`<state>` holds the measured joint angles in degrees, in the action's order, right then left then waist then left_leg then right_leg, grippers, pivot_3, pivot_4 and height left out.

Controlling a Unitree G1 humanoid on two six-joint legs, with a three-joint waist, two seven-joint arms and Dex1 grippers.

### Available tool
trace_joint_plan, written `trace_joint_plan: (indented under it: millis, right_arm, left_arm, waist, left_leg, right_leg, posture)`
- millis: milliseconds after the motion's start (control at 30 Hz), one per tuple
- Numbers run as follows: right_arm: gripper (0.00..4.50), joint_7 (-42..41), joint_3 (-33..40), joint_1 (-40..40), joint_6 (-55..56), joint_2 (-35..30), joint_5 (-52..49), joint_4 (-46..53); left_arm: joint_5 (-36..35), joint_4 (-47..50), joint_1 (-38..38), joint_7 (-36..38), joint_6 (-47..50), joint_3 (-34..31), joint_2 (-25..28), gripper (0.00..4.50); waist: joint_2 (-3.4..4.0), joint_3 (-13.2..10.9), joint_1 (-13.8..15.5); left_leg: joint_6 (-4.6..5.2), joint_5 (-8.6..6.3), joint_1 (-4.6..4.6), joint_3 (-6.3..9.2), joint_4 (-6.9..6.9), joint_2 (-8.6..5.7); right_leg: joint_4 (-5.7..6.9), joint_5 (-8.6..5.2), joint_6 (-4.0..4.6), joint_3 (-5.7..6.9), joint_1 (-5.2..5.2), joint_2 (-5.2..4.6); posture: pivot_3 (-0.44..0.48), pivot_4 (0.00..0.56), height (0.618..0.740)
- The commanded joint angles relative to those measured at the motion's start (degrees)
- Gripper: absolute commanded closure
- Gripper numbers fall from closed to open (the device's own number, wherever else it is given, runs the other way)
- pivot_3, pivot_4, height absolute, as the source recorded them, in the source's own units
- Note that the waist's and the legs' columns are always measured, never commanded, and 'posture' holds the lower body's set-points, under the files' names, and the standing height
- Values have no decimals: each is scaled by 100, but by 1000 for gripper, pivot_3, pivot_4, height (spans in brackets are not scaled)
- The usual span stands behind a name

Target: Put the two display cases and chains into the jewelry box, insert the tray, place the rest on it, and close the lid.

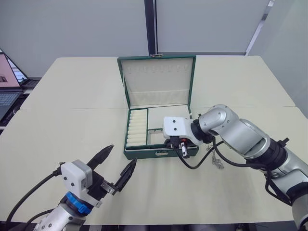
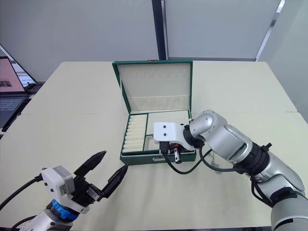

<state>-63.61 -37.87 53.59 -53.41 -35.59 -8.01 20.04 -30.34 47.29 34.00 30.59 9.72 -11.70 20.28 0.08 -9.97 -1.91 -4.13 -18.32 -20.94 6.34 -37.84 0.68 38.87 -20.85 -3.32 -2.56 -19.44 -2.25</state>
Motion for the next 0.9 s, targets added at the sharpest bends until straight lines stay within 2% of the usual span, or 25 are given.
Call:
trace_joint_plan:
  millis: [33, 200, 300, 633, 733, 867, 900]
  right_arm:
    - [4211, 26, 131, 40, 71, 30, -16, 189]
    - [4211, -72, 164, -24, 64, -98, -68, 227]
    - [3640, -98, 282, -5, -18, -107, -158, 228]
    - [1115, -193, 942, -12, -233, -79, -729, 138]
    - [79, -112, 1263, -92, -174, 70, -979, 35]
    - [30, 301, 1900, -322, 309, 559, -1188, -195]
    - [229, 436, 2176, -526, 666, 743, -1259, -315]
  left_arm:
    - [5, 44, 2, -19, -47, -4, 46, 0]
    - [45, 49, 10, -25, -56, 8, 45, 0]
    - [63, 33, -17, -31, -49, 26, 48, 0]
    - [61, -77, -232, -39, -15, 35, 105, 0]
    - [66, -89, -290, -46, -6, 65, 115, 0]
    - [56, -102, -342, -32, -1, 87, 122, 0]
    - [52, -107, -365, -34, 3, 90, 127, 0]
  waist:
    - [0, 0, 0]
    - [0, 0, 3]
    - [0, 0, 3]
    - [0, 0, 4]
    - [0, 0, 4]
    - [-2, 1, 3]
    - [-6, 3, 4]
  left_leg:
    - [0, 0, 0, 0, 0, 0]
    - [0, 0, 0, 0, 0, -1]
    - [1, 0, -1, 1, 0, -2]
    - [3, -1, -1, 1, 0, -2]
    - [2, -1, -1, 0, -1, -1]
    - [2, -1, 0, 0, 0, 0]
    - [2, -1, 0, 1, 0, -1]
  right_leg:
    - [0, 0, 0, 0, 0, 0]
    - [0, 0, 0, 0, 1, 0]
    - [-1, 0, 0, 0, 1, -1]
    - [-1, 0, 0, 1, 2, -1]
    - [0, 0, 0, 1, 3, 0]
    - [0, 0, 0, 1, 3, 0]
    - [0, 0, 0, 2, 3, 0]
  posture:
    - [0, 150, 740]
    - [0, 150, 740]
    - [0, 150, 740]
    - [0, 150, 740]
    - [0, 150, 740]
    - [0, 150, 740]
    - [0, 150, 740]
